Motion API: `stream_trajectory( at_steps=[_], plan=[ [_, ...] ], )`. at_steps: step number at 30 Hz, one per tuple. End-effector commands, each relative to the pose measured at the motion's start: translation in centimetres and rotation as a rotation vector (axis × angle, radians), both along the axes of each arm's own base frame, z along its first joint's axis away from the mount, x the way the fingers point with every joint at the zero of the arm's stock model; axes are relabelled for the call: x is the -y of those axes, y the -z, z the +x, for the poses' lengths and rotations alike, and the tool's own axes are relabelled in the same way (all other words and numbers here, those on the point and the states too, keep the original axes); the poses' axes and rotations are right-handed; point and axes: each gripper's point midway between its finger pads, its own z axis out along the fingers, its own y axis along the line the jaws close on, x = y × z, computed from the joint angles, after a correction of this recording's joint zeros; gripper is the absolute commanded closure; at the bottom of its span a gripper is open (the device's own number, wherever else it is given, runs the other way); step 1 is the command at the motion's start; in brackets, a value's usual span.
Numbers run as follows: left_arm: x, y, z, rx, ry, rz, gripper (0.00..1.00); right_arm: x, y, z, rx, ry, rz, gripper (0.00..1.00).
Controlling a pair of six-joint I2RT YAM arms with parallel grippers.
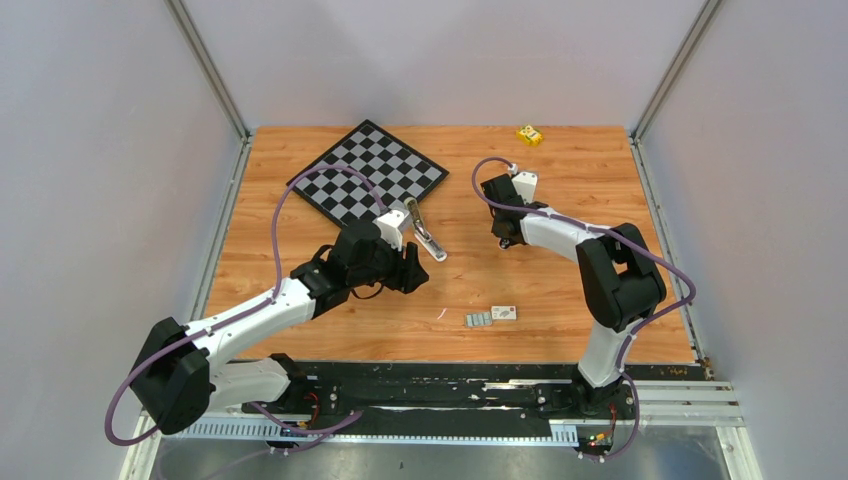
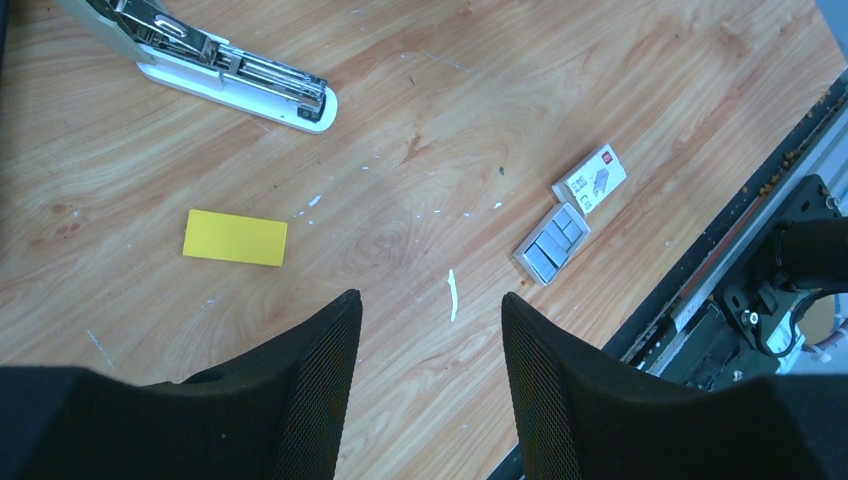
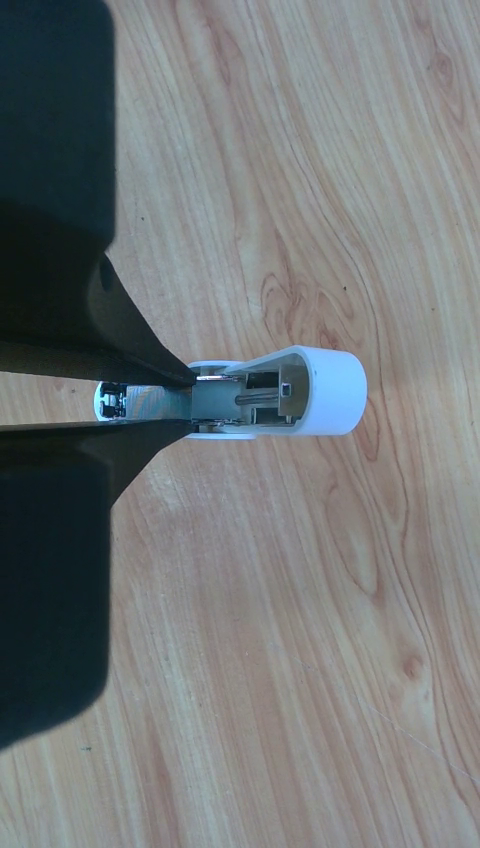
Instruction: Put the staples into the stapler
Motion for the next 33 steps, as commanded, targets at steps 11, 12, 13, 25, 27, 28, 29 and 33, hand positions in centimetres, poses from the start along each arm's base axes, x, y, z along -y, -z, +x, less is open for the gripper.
stream_trajectory(
  at_steps=[11,12,13,25,27,28,29,33],
  plan=[
    [-0.4,0.0,0.0,0.012,-0.003,-0.003,0.44,1.1,-0.1,0.0,-0.01,0.038,-0.012,0.82],
    [-0.4,0.1,0.0,0.012,-0.003,-0.003,0.44,1.1,-0.2,0.1,-0.007,0.04,-0.011,0.82],
    [-0.4,0.1,0.0,0.012,-0.004,-0.003,0.44,1.1,-0.3,0.2,-0.005,0.038,-0.011,0.82],
    [-0.4,0.1,-0.1,0.011,-0.005,-0.006,0.44,1.0,-0.9,0.4,0.006,0.039,-0.004,0.82],
    [-0.5,0.1,-0.1,0.011,-0.005,-0.006,0.44,0.9,-0.9,0.4,0.007,0.039,-0.003,0.82],
    [-0.5,0.1,-0.1,0.011,-0.005,-0.004,0.44,0.9,-0.9,0.4,0.007,0.039,-0.003,0.82],
    [-0.5,0.1,-0.1,0.011,-0.006,-0.004,0.44,0.9,-0.9,0.4,0.008,0.04,-0.003,0.82],
    [-0.4,0.0,-0.1,0.015,-0.004,-0.005,0.44,1.0,-1.1,0.5,0.012,0.042,-0.007,0.82]
  ],
)
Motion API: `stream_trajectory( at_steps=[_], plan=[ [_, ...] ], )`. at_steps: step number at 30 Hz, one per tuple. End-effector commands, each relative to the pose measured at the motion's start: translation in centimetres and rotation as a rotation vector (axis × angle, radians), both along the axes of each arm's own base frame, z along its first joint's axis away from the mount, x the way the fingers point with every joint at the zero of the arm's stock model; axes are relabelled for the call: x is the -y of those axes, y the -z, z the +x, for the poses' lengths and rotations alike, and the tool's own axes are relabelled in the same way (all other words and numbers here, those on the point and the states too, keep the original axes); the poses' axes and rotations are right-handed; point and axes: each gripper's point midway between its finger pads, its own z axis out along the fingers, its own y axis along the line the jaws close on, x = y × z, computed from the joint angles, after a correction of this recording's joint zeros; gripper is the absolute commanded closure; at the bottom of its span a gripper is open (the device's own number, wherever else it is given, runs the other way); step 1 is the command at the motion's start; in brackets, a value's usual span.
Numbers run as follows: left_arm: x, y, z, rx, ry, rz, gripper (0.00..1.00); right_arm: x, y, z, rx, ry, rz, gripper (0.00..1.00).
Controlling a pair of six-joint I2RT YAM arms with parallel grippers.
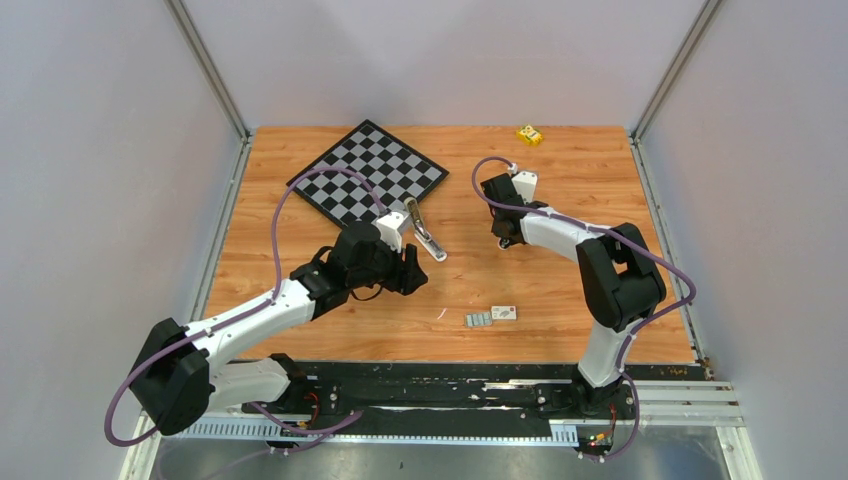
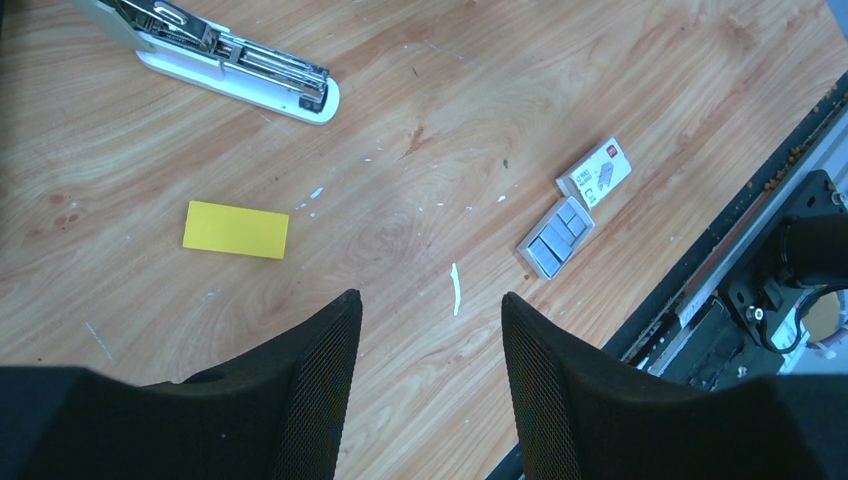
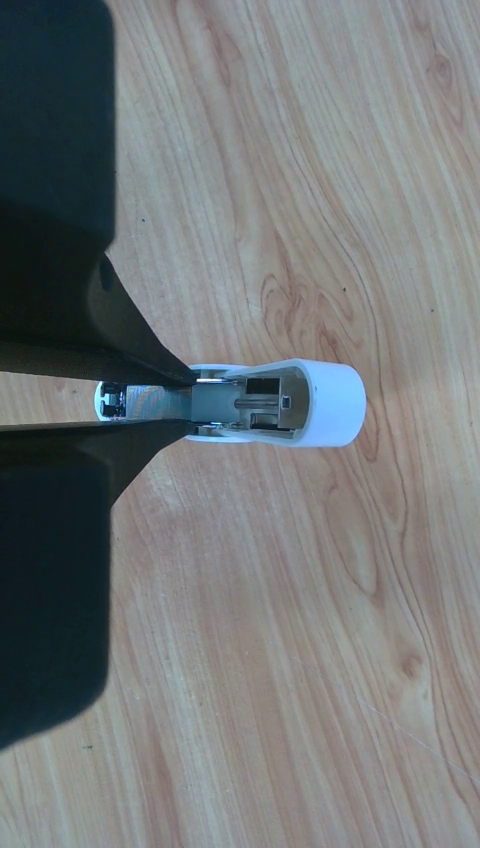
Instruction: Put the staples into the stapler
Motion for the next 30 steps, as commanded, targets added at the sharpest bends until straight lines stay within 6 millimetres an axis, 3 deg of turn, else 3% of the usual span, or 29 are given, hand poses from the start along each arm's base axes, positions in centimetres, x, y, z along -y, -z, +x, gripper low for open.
stream_trajectory(
  at_steps=[1,16,30],
  plan=[
    [-0.2,-0.4,0.1,0.019,-0.003,-0.01,0.44,1.0,-1.0,0.4,0.013,0.043,-0.005,0.82],
    [-0.3,-0.4,0.2,0.024,-0.003,-0.005,0.44,0.8,0.4,0.0,-0.016,0.058,0.015,0.82],
    [-0.5,-0.4,0.1,0.026,-0.004,-0.003,0.44,1.2,-1.0,0.2,0.008,0.073,0.002,0.82]
  ],
)
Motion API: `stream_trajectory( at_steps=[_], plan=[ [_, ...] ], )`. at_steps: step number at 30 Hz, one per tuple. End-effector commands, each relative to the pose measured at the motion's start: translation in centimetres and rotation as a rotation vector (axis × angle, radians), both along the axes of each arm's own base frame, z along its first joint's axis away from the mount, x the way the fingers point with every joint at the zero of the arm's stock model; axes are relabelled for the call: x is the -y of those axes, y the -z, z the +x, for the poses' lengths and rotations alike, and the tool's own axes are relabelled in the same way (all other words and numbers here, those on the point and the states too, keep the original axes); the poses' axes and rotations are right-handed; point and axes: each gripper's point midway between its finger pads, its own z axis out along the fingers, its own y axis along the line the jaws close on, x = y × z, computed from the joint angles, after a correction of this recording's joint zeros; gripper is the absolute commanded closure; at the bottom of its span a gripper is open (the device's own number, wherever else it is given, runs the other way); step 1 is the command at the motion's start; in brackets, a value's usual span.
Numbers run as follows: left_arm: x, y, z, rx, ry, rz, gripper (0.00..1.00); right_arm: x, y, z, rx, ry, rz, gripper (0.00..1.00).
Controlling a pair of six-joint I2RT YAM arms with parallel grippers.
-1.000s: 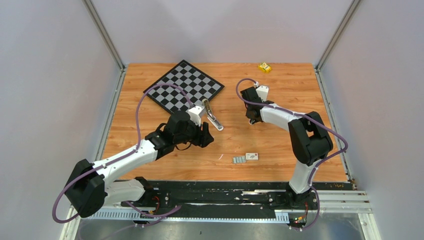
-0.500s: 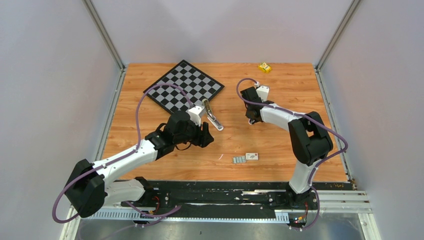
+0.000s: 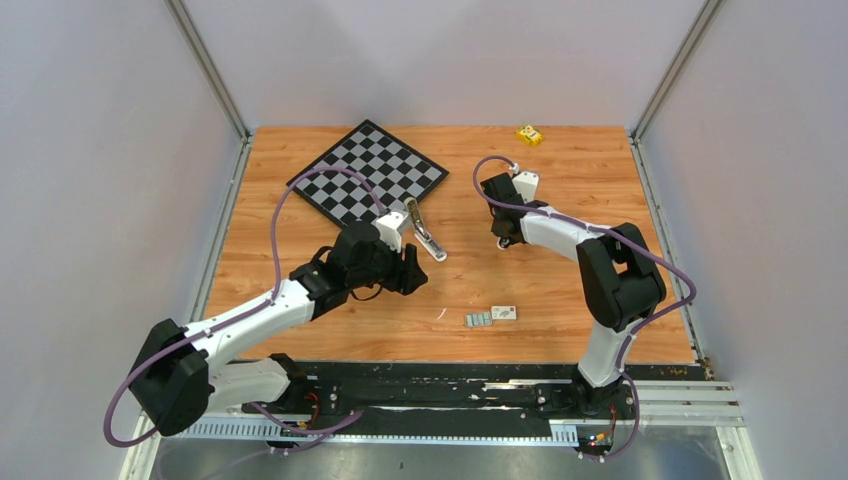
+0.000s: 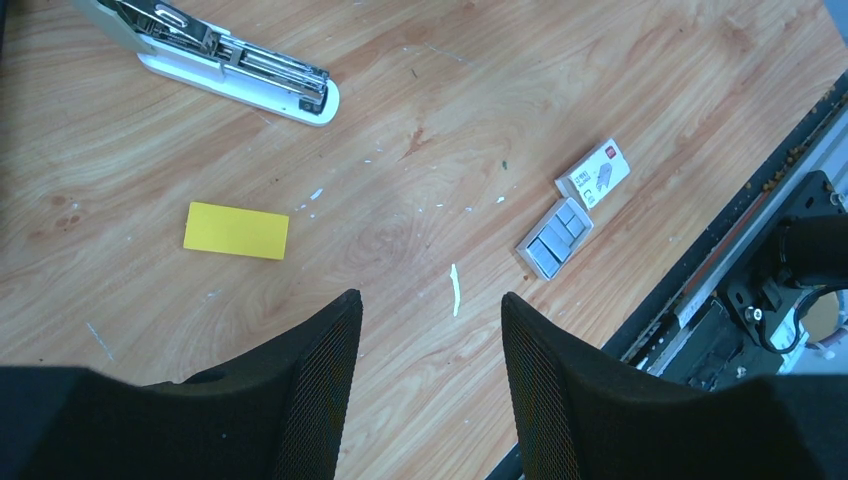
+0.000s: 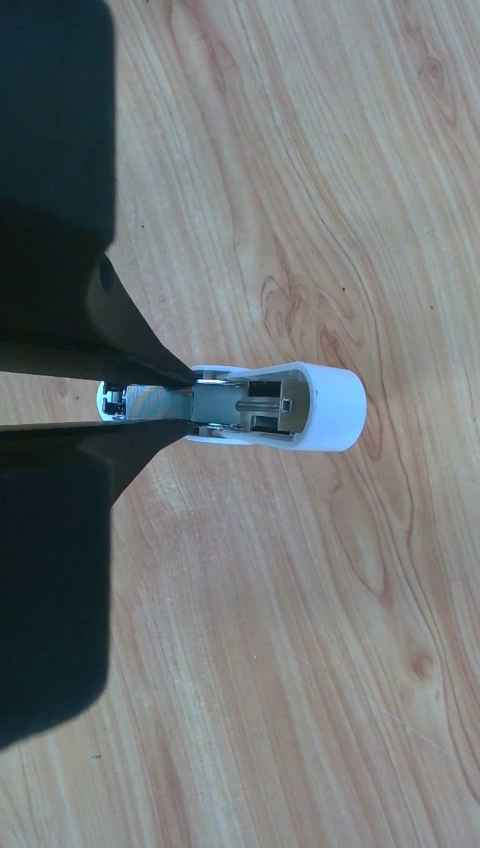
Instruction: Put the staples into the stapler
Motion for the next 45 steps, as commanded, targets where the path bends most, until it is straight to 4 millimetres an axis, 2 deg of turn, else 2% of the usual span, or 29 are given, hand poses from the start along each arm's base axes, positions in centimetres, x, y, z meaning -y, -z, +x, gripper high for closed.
stream_trajectory(
  at_steps=[1,16,27,45],
  plan=[
    [-0.5,-0.3,0.1,0.024,-0.005,-0.003,0.44,1.3,-1.0,0.3,0.009,0.052,-0.015,0.82],
    [-0.8,-0.2,0.0,0.028,-0.009,0.005,0.44,1.0,0.2,0.1,-0.013,0.07,0.009,0.82],
    [-0.8,-0.2,0.0,0.03,-0.01,0.004,0.44,1.1,-1.4,0.5,0.02,0.075,0.008,0.82],
    [-0.9,-0.1,0.0,0.031,-0.012,0.011,0.44,1.2,0.2,0.1,-0.012,0.094,0.009,0.82]
  ],
)
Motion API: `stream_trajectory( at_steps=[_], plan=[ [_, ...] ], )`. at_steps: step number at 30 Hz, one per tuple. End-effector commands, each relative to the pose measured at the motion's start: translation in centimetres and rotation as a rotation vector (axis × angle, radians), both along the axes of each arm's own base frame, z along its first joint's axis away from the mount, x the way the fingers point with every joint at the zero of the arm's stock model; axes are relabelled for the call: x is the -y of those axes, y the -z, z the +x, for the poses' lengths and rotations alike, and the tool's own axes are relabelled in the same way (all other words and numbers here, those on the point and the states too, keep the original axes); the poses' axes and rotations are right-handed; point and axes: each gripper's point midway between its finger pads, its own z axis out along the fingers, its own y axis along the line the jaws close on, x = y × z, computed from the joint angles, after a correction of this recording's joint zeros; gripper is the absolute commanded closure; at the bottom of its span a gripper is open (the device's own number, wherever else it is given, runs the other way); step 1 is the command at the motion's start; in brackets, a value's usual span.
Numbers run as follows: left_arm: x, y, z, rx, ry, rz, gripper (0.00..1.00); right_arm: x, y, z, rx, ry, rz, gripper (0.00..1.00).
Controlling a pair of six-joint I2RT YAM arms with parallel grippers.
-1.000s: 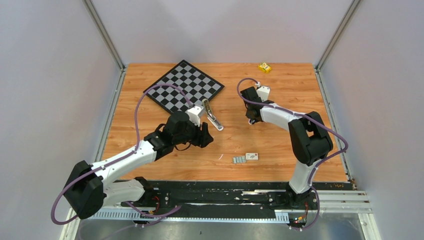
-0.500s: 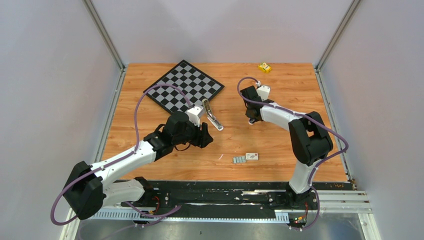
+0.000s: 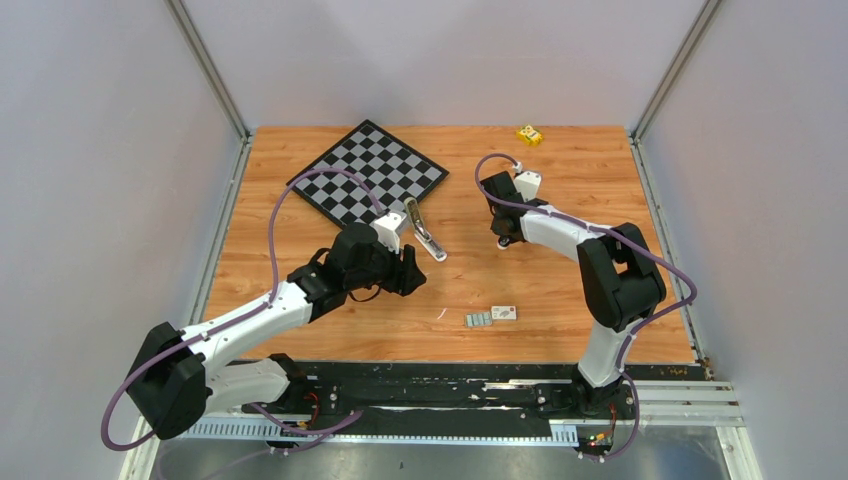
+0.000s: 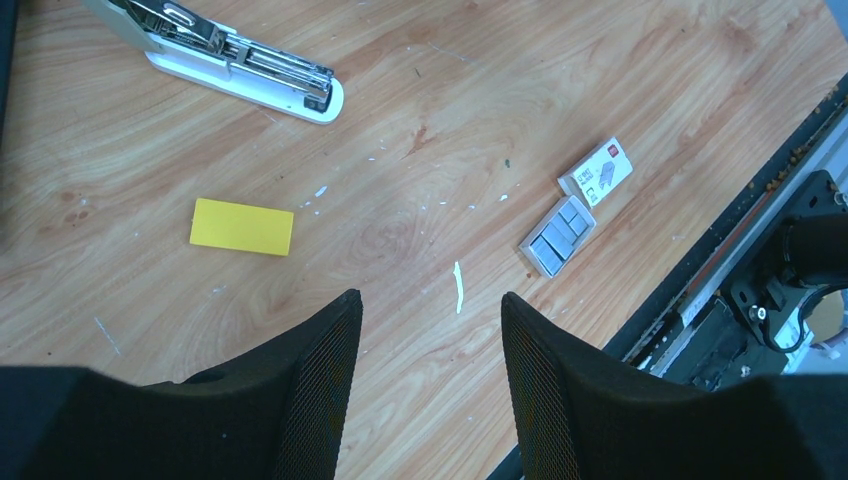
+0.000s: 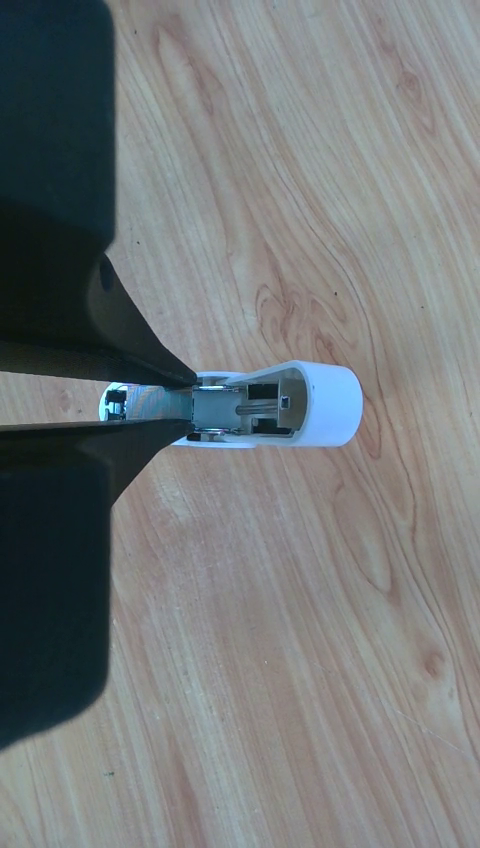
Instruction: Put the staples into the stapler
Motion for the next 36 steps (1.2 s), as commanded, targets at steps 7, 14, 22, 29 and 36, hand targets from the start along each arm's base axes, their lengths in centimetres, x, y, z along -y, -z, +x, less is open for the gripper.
stream_trajectory(
  at_steps=[7,14,22,29,36],
  plan=[
    [-0.6,-0.2,0.1,0.023,-0.006,0.01,0.44,1.6,1.0,-0.2,-0.03,0.049,-0.035,0.82],
    [-0.6,0.0,0.1,0.021,-0.008,0.014,0.44,1.7,1.3,-0.3,-0.039,0.05,-0.04,0.82],
    [-0.6,0.0,0.1,0.019,-0.008,0.014,0.44,1.7,1.8,-0.3,-0.05,0.054,-0.042,0.82],
    [-0.6,0.1,0.2,0.018,-0.009,0.017,0.44,1.7,2.2,-0.6,-0.059,0.054,-0.042,0.82],
    [-0.6,0.0,0.2,0.019,-0.008,0.015,0.44,1.7,2.1,-0.6,-0.057,0.053,-0.041,0.81]
  ],
)
